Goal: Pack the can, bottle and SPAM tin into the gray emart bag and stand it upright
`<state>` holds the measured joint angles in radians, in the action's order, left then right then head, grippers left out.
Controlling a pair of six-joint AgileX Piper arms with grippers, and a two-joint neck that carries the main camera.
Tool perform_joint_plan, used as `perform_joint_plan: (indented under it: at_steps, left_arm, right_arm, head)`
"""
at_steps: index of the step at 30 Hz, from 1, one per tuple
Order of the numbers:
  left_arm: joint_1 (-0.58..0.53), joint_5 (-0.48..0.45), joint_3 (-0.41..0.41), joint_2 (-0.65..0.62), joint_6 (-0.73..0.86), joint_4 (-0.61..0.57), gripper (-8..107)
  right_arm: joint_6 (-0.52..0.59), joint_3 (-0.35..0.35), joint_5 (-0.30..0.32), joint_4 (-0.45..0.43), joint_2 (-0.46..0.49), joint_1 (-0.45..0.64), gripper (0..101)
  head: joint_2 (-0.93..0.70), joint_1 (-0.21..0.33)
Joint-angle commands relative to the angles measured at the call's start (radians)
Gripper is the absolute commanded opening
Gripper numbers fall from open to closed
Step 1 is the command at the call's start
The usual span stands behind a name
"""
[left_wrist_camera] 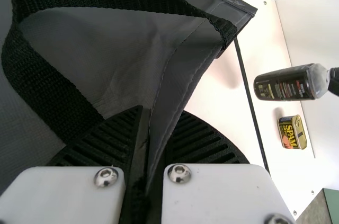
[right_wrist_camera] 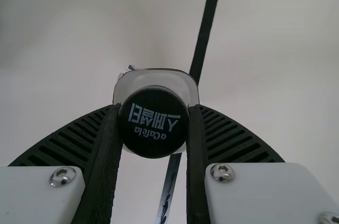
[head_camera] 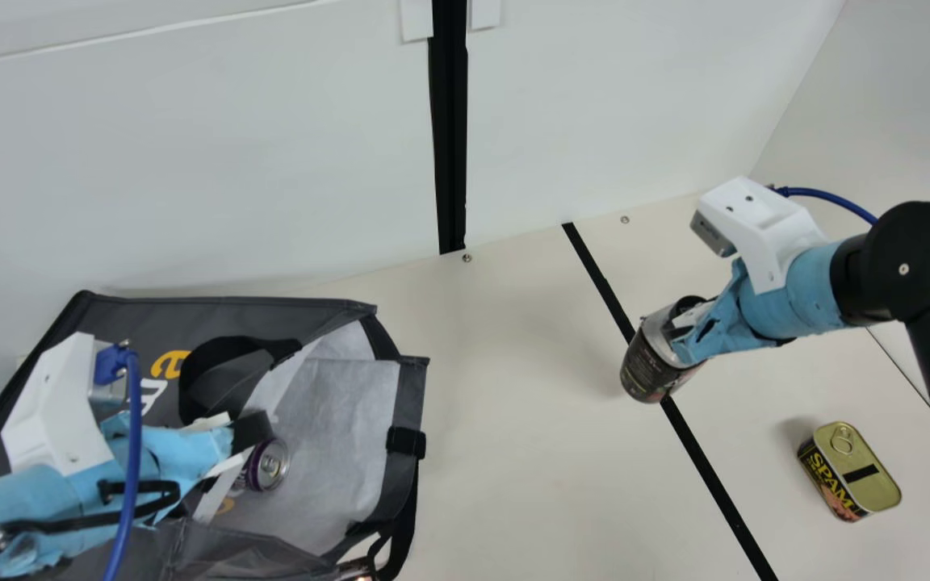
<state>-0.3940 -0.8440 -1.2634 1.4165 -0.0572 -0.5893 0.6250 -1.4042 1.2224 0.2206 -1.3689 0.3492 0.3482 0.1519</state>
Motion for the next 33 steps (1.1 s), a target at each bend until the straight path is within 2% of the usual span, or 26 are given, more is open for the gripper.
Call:
perform_joint_plan:
  at_steps: [1, 33]
  left_arm:
    - [0.000, 0.000, 0.000, 0.000, 0.000, 0.000, -8]
    - [0.000, 0.000, 0.000, 0.000, 0.000, 0.000, -8]
  right_arm:
    - [0.011, 0.016, -0.002, 0.002, 0.014, -0.014, 0]
    - [0.044, 0.183, -0.002, 0.044, 0.187, -0.308, 0]
  head:
    - [0.001, 0.023]
    - [0.001, 0.023]
